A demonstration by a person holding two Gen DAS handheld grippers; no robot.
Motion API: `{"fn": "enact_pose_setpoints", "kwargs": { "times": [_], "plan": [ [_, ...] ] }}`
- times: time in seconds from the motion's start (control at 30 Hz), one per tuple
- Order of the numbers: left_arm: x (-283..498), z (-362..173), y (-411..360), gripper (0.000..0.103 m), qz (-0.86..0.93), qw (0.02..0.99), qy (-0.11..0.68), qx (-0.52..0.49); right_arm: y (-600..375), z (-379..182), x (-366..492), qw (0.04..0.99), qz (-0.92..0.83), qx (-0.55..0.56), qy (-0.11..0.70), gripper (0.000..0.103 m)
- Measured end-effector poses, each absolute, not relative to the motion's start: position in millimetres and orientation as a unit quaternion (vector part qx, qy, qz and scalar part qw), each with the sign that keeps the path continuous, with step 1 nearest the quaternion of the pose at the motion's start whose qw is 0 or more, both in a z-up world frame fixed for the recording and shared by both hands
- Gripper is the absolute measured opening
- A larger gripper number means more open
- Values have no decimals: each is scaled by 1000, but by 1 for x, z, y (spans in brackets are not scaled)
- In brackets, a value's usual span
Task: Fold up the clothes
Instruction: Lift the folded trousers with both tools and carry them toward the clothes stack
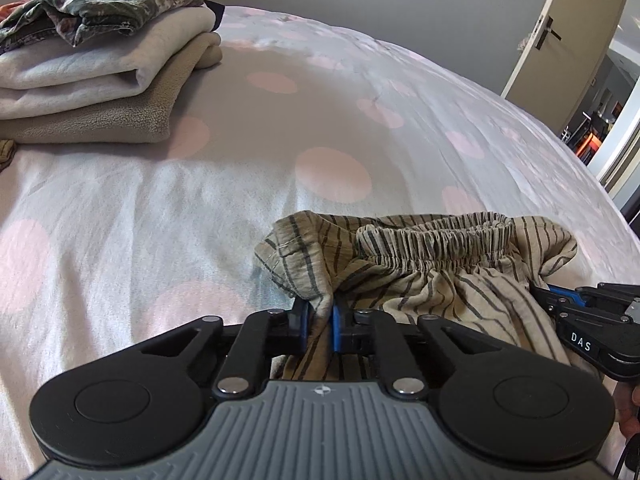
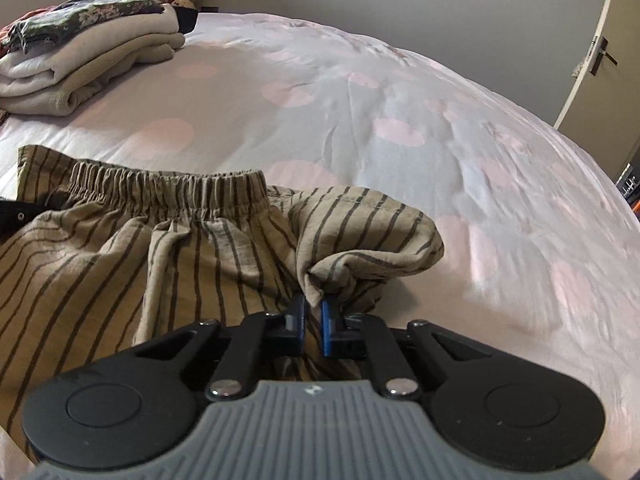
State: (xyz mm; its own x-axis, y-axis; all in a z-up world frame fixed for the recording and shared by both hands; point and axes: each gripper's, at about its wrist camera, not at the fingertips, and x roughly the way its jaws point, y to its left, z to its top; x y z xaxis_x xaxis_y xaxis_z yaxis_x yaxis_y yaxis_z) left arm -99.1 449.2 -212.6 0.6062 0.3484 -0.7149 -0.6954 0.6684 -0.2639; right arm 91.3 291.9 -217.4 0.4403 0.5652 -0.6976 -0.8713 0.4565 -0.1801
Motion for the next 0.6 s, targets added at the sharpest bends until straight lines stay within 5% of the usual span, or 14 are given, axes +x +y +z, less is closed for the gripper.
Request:
{"fn": "enact_pose_setpoints", "kwargs": {
  "times": [0.6],
  "plan": [
    [-152,-140,442,4,335,888,162,-271,287,-122,14,844,429,-290,137,7]
  ]
}}
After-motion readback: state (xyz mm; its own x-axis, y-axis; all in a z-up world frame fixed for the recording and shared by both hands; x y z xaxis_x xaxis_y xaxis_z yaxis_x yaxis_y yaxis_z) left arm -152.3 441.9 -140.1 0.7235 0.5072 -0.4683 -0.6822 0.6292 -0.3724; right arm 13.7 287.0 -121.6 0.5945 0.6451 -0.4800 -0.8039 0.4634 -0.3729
